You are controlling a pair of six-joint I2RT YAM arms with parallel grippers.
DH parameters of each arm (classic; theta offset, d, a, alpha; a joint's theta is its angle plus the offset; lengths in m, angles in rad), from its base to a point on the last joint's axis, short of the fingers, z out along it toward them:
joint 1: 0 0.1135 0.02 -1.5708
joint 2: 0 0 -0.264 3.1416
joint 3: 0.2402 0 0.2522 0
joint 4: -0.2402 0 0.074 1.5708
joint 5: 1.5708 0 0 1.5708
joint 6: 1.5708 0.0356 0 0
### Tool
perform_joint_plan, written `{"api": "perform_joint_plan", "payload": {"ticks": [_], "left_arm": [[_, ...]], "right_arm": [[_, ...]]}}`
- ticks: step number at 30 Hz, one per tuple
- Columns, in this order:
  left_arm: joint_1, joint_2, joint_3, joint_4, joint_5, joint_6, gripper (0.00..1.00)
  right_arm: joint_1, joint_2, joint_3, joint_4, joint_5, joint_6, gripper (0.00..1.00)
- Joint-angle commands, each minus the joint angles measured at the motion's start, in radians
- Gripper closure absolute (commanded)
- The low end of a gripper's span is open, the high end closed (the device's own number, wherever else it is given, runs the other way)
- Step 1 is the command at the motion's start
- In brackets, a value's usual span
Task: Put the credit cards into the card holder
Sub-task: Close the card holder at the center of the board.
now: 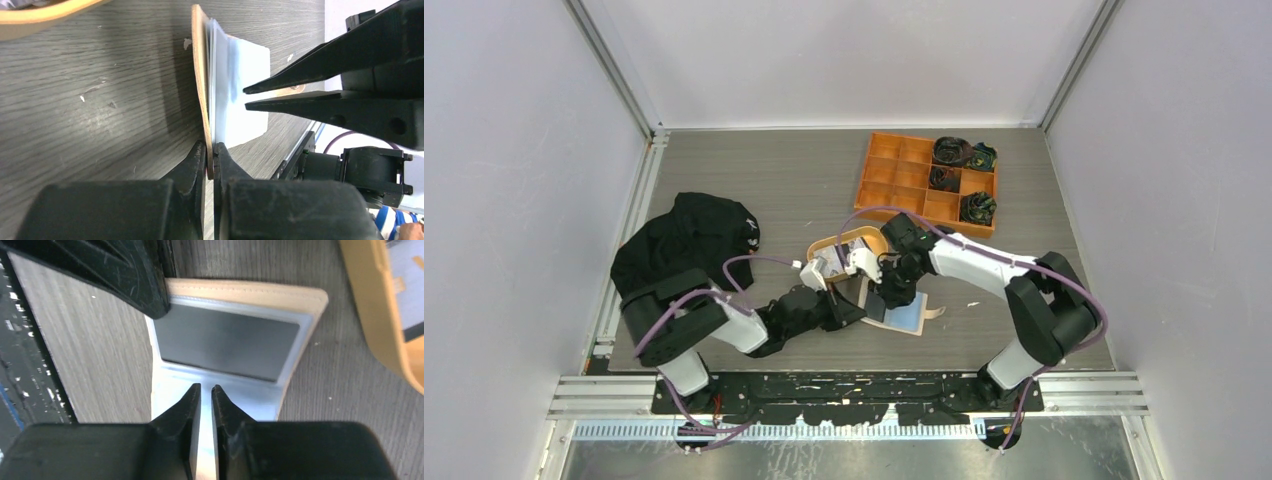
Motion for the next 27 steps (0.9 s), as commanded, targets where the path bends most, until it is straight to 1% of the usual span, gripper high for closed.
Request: {"api": "perform_joint_plan", "payload": {"ticks": [1, 2, 3, 4, 6, 8, 10, 13, 17, 23, 27], "left_arm": [[-0.033, -0.2, 0.022, -0.32, -0.129, 0.079, 1.0], [-0.045, -0.25, 0.042, -0.399, -0.156, 0.099, 1.0], [-0.057, -0.291, 0.079, -0.55, -0.182, 0.118, 1.0], [-0.068, -0.33, 0.109, -0.652, -0.206, 0.137, 1.0], [-0.08, -0.381, 0.167, -0.825, -0.237, 0.17, 1.0], [-0.085, -0.405, 0.233, -1.0, -0.256, 0.204, 1.0], [-0.094, -0.406, 0.302, -1.14, -0.275, 0.23, 1.0], [-0.117, -0.38, 0.408, -1.288, -0.316, 0.269, 1.0], [-0.162, -0.296, 0.56, -1.458, -0.403, 0.313, 1.0], [-0.252, -0.101, 0.794, -1.663, -0.522, 0.374, 1.0], [-0.309, 0.056, 0.967, -1.77, -0.56, 0.396, 0.99]], "right_arm": [[-0.068, -0.126, 0.051, -0.07, -0.161, -0.014, 0.77], [-0.088, -0.143, 0.052, -0.086, -0.195, -0.025, 0.75], [-0.108, -0.16, 0.053, -0.097, -0.224, -0.033, 0.73], [-0.123, -0.174, 0.051, -0.1, -0.241, -0.026, 0.71], [-0.158, -0.192, 0.052, -0.101, -0.276, -0.01, 0.68], [-0.193, -0.194, 0.064, -0.098, -0.288, 0.033, 0.65], [-0.233, -0.176, 0.085, -0.098, -0.29, 0.09, 0.64], [-0.269, -0.128, 0.103, -0.099, -0.272, 0.162, 0.64], [-0.279, -0.026, 0.134, -0.116, -0.271, 0.267, 0.66], [-0.283, 0.174, 0.249, -0.241, -0.294, 0.345, 0.68], [-0.284, 0.219, 0.249, -0.224, -0.277, 0.399, 0.69]]}}
